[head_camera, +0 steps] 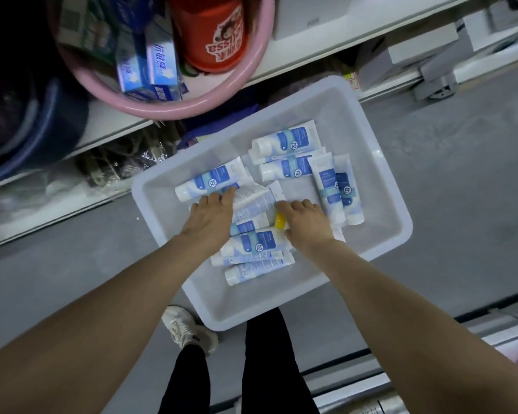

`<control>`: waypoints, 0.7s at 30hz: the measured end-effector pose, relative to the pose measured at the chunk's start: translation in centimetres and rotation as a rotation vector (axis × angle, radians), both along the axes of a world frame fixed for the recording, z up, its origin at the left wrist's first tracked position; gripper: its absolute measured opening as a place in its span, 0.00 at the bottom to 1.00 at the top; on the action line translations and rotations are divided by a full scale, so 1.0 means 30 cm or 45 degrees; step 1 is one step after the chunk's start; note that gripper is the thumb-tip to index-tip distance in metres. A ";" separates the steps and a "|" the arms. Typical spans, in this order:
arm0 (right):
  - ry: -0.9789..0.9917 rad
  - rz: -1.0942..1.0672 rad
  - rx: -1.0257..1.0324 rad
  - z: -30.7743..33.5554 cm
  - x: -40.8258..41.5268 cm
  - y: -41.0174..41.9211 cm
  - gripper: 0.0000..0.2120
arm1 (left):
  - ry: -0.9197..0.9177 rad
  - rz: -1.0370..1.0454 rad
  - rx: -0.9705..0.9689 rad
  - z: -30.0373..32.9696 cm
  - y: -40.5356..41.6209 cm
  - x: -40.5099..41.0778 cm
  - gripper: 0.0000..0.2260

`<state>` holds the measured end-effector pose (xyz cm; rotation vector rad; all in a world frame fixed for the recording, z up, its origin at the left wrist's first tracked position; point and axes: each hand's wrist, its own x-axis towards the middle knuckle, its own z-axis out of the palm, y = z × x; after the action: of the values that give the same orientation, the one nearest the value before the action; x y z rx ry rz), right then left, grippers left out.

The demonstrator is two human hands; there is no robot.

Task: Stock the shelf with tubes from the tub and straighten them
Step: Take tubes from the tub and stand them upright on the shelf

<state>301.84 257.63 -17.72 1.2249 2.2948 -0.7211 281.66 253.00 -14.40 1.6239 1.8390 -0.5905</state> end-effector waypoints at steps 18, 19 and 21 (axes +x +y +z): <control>0.073 -0.869 -0.017 0.625 -0.221 -0.083 0.19 | -0.410 0.499 0.414 0.541 -0.307 -0.230 0.21; 0.217 -1.030 -0.125 0.671 -0.236 -0.097 0.16 | -0.414 0.516 0.459 0.582 -0.327 -0.251 0.21; 0.511 -1.250 -0.339 0.772 -0.269 -0.118 0.09 | -0.398 0.524 0.558 0.667 -0.359 -0.293 0.20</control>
<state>293.77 254.08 5.44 2.2131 1.6429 -1.6552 272.86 242.22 5.60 1.4221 2.0632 0.2493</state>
